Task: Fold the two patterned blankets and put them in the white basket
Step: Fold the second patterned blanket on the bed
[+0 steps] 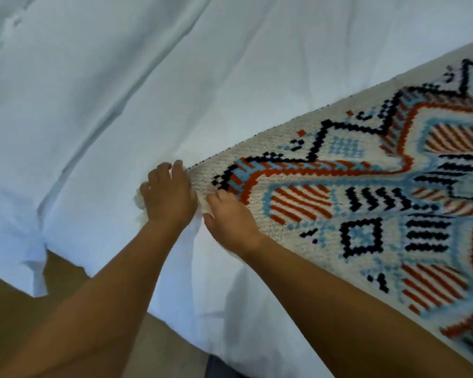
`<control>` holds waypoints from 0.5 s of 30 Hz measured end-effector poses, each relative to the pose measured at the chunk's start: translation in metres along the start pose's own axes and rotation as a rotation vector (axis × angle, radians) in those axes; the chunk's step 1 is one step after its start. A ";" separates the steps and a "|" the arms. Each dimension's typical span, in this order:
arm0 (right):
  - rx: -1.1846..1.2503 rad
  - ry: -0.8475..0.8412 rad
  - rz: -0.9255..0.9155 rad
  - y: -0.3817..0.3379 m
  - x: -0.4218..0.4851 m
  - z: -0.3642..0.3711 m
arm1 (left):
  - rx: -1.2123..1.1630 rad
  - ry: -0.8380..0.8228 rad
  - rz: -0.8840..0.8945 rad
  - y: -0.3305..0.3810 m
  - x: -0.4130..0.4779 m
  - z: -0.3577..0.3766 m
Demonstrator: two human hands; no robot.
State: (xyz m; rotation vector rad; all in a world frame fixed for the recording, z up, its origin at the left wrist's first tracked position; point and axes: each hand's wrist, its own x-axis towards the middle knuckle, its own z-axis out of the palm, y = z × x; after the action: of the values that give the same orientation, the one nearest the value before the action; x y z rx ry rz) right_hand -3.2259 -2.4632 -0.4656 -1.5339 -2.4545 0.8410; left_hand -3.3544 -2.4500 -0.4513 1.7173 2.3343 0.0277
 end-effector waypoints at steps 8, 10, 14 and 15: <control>0.012 0.173 0.202 0.104 -0.156 -0.066 | 0.034 -0.171 0.883 0.143 -0.092 0.029; -0.056 0.190 0.329 0.137 -0.222 -0.078 | 0.132 -0.278 1.028 0.177 -0.126 0.044; -0.200 0.010 0.525 0.194 -0.345 -0.086 | 0.309 -0.411 1.135 0.238 -0.188 0.075; -0.204 -0.012 0.588 0.206 -0.366 -0.086 | 0.340 -0.405 1.118 0.251 -0.200 0.081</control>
State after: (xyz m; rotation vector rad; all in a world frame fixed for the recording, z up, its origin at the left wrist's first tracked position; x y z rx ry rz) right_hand -2.8555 -2.6774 -0.4348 -2.3890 -2.1632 0.6778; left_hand -3.0465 -2.5713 -0.4540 2.6381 0.9236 -0.4817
